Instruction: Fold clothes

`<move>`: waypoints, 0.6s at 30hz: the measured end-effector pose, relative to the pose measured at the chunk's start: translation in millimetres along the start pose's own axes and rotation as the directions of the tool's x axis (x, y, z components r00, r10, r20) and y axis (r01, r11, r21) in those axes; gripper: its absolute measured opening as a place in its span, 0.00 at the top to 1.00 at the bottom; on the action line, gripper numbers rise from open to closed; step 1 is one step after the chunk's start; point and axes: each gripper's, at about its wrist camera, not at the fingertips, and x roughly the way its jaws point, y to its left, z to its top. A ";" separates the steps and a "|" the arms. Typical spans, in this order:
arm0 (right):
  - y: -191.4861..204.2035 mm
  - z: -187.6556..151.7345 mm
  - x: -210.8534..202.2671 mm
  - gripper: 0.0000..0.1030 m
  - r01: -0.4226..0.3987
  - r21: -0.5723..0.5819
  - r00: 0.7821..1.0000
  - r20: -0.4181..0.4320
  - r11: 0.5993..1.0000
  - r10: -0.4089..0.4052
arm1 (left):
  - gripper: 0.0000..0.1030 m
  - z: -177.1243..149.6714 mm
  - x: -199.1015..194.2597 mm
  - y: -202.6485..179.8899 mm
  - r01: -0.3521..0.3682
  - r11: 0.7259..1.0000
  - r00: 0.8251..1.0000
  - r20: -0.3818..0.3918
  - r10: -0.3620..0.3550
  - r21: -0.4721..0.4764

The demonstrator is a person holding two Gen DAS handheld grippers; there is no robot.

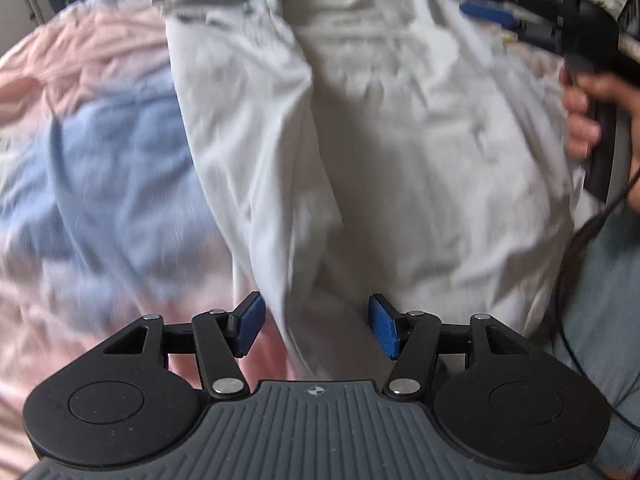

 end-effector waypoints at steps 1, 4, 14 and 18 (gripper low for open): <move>0.2 0.4 0.2 0.50 -0.002 0.001 1.000 0.000 1.000 0.002 | 0.42 -2.1 2.3 -0.8 0.009 1.000 1.000 -0.021 -0.009 -0.016; 2.2 0.1 0.7 0.50 -0.008 -0.004 1.000 -0.002 1.000 0.008 | 0.60 -7.4 8.2 -6.3 -0.004 0.998 0.998 -0.056 0.001 -0.062; 9.1 -4.4 -1.0 0.50 -0.035 -0.020 0.999 -0.023 0.999 0.035 | 0.95 11.1 -37.3 -50.1 -0.141 0.987 0.984 -0.101 0.148 0.072; 9.6 -4.9 -1.0 0.50 -0.037 -0.018 0.999 -0.025 0.999 0.037 | 0.95 19.7 -52.5 -83.2 -0.164 0.959 0.974 -0.116 0.195 0.230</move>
